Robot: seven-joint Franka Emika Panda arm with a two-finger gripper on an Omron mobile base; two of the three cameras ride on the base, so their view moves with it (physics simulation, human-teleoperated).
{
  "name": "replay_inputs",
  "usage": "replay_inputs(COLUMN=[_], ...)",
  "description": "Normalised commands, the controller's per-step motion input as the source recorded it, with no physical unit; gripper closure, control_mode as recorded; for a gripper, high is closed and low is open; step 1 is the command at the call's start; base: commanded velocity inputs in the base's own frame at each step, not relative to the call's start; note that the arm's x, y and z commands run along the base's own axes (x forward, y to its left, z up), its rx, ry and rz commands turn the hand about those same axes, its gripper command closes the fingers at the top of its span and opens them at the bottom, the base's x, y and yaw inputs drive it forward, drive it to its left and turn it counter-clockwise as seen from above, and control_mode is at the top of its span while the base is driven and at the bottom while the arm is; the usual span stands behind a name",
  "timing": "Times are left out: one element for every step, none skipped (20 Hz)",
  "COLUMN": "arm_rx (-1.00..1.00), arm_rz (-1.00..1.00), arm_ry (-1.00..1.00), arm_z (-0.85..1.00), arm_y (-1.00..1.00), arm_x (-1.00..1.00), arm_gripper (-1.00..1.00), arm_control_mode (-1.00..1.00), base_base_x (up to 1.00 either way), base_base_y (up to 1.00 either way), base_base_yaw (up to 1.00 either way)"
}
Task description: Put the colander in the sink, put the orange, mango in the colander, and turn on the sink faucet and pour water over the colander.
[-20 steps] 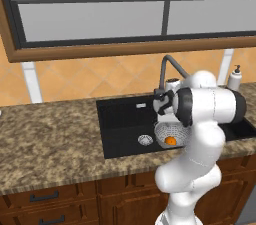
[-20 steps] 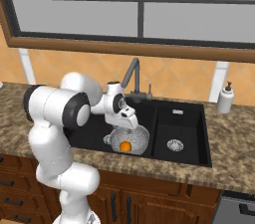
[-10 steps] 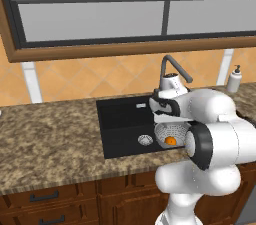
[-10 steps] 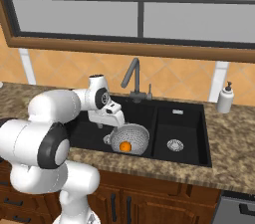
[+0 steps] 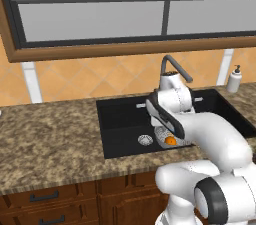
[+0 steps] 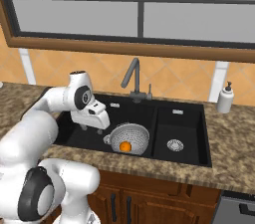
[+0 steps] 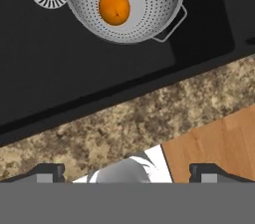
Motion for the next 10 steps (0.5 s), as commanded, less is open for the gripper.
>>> replay_inputs(arm_rx=[0.02,0.02,0.00,0.00,0.00,0.00,0.00,0.00,0.00,0.00], arm_rz=[-0.08,-0.10,-0.11,-0.13,-0.15,-0.15,-0.12,0.00,0.00,0.00], arm_ry=[-0.01,-0.03,-0.01,0.00,0.00,-0.03,-0.03,-0.07,0.00,0.00], arm_z=[0.36,0.37,0.35,0.31,0.26,0.17,0.14,0.00,0.00,0.00], arm_y=[0.20,0.18,0.16,0.13,0.09,0.04,0.00,0.00,0.00,0.00], arm_x=[-0.82,-0.82,-0.83,-0.80,-0.77,-0.73,-0.50,0.00,0.00,0.00], arm_gripper=[-1.00,-1.00,-1.00,-1.00,-1.00,-1.00,-1.00,-1.00,-1.00,-1.00], arm_control_mode=[-1.00,-1.00,-1.00,-1.00,-1.00,-1.00,-1.00,-1.00,-1.00,-1.00], base_base_x=[0.00,0.00,0.00,0.00,0.00,0.00,0.00,0.00,0.00,0.00], base_base_y=[0.00,0.00,0.00,0.00,0.00,0.00,0.00,0.00,0.00,0.00], base_base_yaw=[0.00,0.00,0.00,0.00,0.00,0.00,0.00,0.00,0.00,0.00])
